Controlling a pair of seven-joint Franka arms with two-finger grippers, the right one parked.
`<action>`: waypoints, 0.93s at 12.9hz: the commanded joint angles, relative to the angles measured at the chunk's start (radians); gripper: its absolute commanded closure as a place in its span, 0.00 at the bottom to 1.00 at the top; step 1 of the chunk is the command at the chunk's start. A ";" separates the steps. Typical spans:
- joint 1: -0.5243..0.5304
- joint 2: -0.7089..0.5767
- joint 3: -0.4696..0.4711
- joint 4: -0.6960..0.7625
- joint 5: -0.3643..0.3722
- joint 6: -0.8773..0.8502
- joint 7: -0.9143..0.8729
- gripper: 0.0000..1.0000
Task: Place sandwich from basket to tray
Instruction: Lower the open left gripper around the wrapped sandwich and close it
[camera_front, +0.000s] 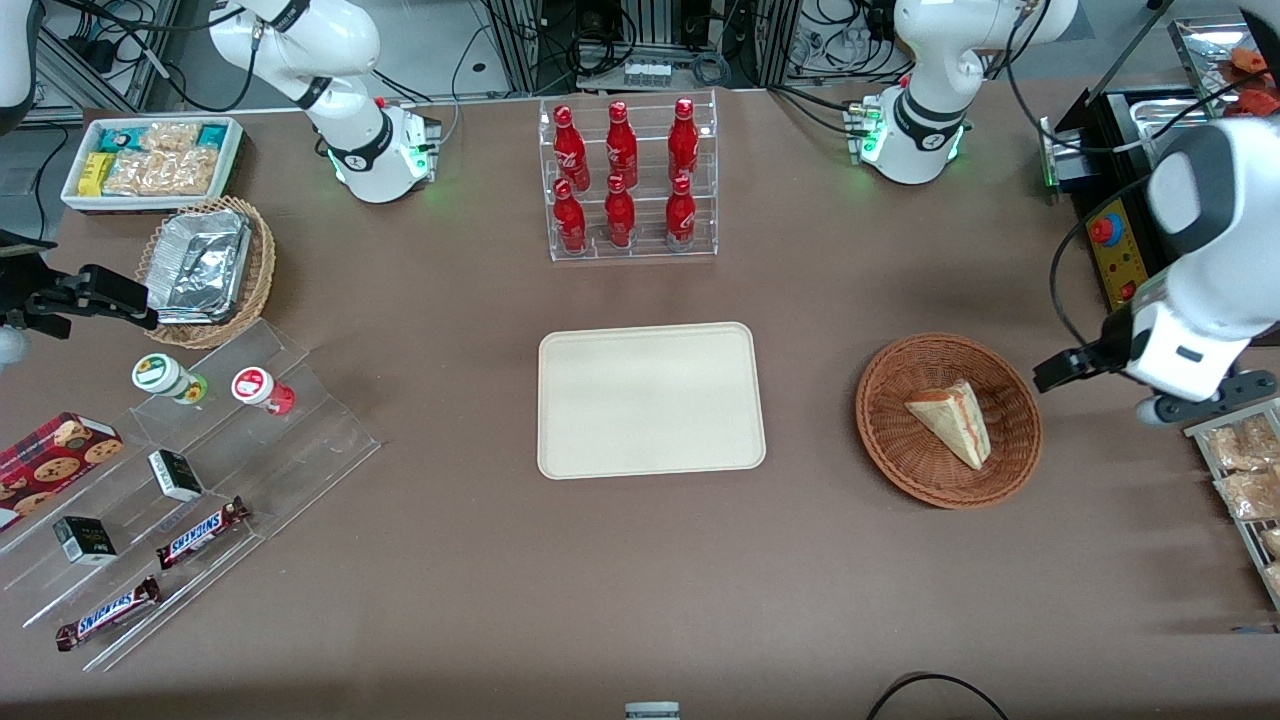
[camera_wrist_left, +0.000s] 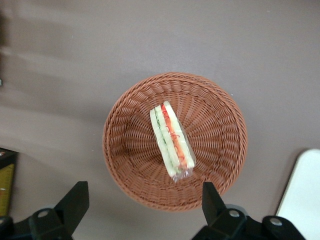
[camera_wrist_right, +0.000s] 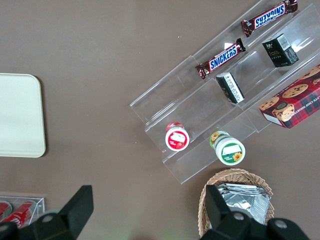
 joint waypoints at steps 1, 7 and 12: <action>-0.005 0.058 -0.007 -0.024 -0.003 0.100 -0.105 0.00; -0.053 0.108 -0.010 -0.125 -0.004 0.324 -0.308 0.00; -0.089 0.133 -0.010 -0.176 -0.001 0.378 -0.339 0.00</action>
